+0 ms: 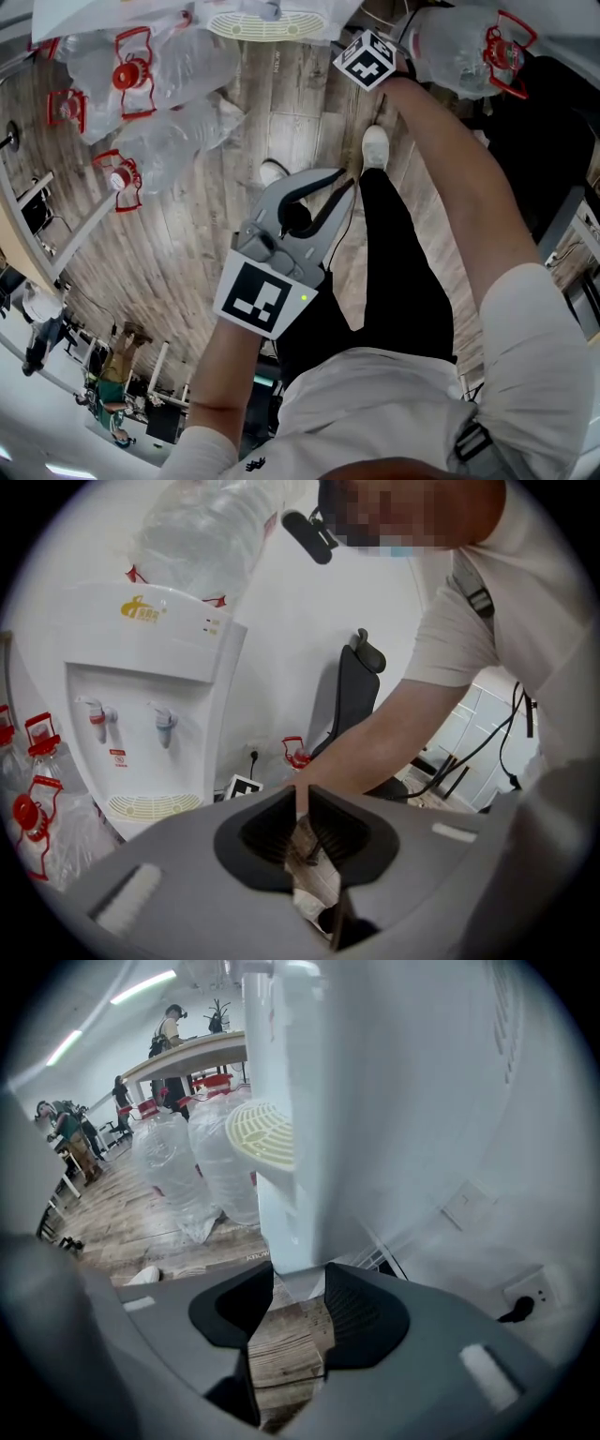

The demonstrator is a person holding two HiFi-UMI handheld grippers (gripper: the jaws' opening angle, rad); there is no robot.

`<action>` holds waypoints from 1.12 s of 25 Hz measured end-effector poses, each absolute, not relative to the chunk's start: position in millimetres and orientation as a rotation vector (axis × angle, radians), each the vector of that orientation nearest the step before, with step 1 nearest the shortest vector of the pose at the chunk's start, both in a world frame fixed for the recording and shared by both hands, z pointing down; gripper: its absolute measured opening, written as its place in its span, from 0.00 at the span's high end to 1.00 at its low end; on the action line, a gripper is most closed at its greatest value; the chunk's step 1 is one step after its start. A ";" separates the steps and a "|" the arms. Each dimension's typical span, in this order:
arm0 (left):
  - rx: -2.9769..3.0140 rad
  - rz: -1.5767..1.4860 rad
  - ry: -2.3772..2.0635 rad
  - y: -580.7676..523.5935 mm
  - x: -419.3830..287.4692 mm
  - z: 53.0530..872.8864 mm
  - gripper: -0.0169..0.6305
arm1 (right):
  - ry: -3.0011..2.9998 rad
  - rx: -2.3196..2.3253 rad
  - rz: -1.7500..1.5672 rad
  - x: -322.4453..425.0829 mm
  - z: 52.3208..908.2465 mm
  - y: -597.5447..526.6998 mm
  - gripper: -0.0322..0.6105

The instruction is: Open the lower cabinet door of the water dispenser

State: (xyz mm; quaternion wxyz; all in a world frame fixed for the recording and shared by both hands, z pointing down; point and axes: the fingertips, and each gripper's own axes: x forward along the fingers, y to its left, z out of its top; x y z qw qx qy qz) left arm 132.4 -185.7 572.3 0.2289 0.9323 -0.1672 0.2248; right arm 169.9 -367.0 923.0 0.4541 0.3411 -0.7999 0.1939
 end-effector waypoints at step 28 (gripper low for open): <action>2.600 0.529 -0.552 -159.3 -26.0 543.5 0.88 | -1.846 0.904 0.647 56.5 935.3 -248.4 0.76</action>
